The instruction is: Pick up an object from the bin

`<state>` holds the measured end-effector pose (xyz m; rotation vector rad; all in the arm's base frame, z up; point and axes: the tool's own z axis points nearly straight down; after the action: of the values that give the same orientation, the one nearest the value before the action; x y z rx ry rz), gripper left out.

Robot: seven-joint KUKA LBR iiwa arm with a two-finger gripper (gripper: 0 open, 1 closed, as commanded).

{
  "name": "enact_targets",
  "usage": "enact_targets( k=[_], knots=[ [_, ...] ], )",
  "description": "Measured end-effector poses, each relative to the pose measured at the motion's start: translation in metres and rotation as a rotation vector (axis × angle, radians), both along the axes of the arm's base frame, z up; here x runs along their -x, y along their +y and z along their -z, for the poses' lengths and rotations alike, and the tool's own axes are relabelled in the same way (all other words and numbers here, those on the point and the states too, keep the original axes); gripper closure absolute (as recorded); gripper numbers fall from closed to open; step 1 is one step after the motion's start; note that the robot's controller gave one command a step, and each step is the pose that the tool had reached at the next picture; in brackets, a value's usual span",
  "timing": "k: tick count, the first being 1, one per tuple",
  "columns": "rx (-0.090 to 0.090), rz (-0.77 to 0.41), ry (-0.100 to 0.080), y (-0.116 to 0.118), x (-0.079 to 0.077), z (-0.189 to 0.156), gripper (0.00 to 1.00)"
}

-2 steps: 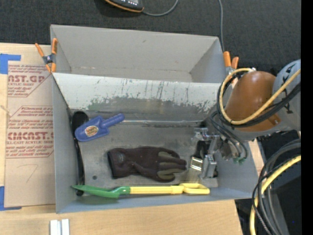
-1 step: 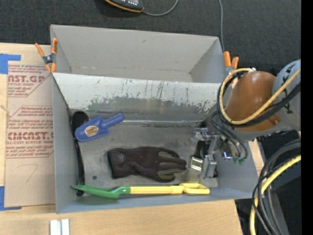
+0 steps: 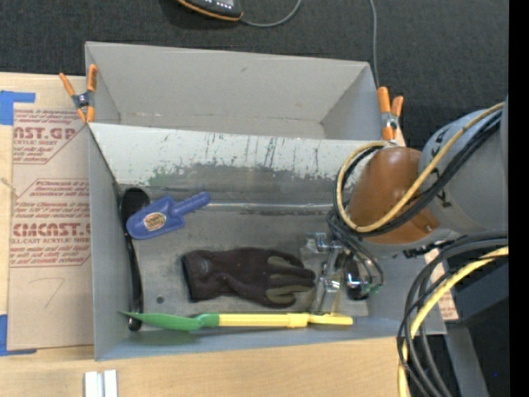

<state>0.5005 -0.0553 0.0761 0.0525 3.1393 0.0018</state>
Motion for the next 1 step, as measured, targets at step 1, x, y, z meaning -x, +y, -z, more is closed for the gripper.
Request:
enact_targets(
  k=[1],
  knots=[
    [0.005, -0.274, -0.01, -0.0047, -0.0071, 0.0046, 0.0]
  ],
)
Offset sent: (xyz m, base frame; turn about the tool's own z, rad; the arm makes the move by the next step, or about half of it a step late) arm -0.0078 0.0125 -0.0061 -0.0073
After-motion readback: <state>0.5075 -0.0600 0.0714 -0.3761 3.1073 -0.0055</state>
